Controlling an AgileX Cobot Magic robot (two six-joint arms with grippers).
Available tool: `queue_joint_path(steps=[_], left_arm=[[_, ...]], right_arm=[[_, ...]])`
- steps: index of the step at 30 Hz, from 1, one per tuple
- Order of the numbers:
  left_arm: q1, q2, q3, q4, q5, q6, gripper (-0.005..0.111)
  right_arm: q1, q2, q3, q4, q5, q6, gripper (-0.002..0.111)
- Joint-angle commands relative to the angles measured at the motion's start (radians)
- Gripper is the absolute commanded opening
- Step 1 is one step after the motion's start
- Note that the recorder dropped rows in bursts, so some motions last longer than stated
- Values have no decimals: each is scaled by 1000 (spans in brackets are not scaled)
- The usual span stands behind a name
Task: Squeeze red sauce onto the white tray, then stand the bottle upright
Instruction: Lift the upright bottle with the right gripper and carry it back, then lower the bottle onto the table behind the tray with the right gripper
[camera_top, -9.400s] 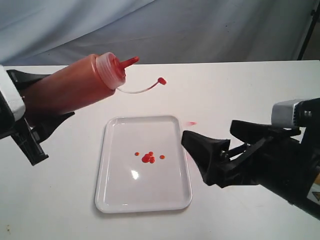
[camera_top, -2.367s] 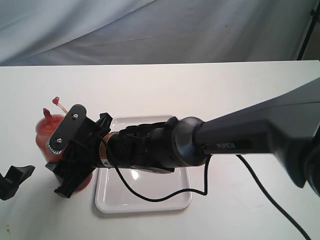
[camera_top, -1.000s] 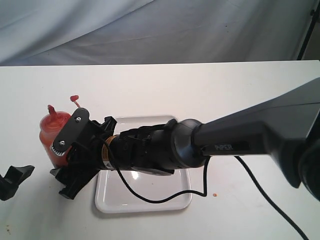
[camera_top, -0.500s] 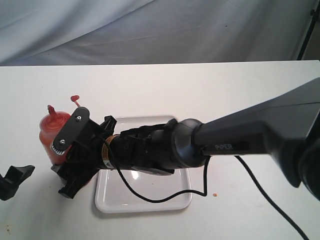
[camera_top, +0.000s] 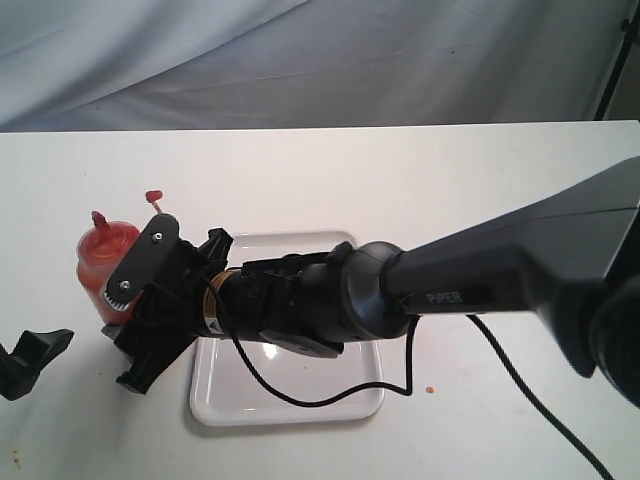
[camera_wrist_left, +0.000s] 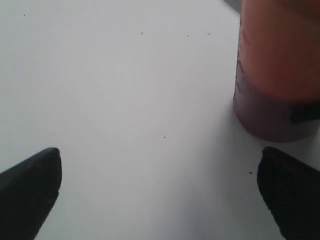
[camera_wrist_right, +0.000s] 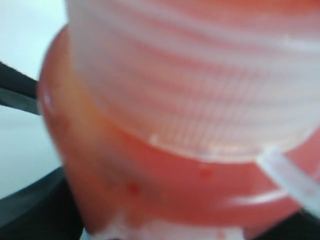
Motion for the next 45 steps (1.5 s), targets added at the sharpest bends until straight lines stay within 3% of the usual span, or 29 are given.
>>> queue_joint_path(steps=[1, 12, 25, 32, 45], left_arm=[[-5, -6, 4, -9, -3, -8, 105], [-5, -6, 4, -9, -3, -8, 105], [-5, -6, 4, -9, -4, -8, 105], [-5, -6, 4, -9, -8, -10, 105], [-5, -6, 4, -9, -12, -10, 105]], right_arm=[[-10, -10, 1, 135, -84, -114, 0], [-81, -10, -5, 261, -308, -126, 0], [-278, 15, -301, 313, 50, -161, 0], [-335, 95, -358, 328, 79, -154, 0], [-339, 160, -382, 328, 100, -154, 0]])
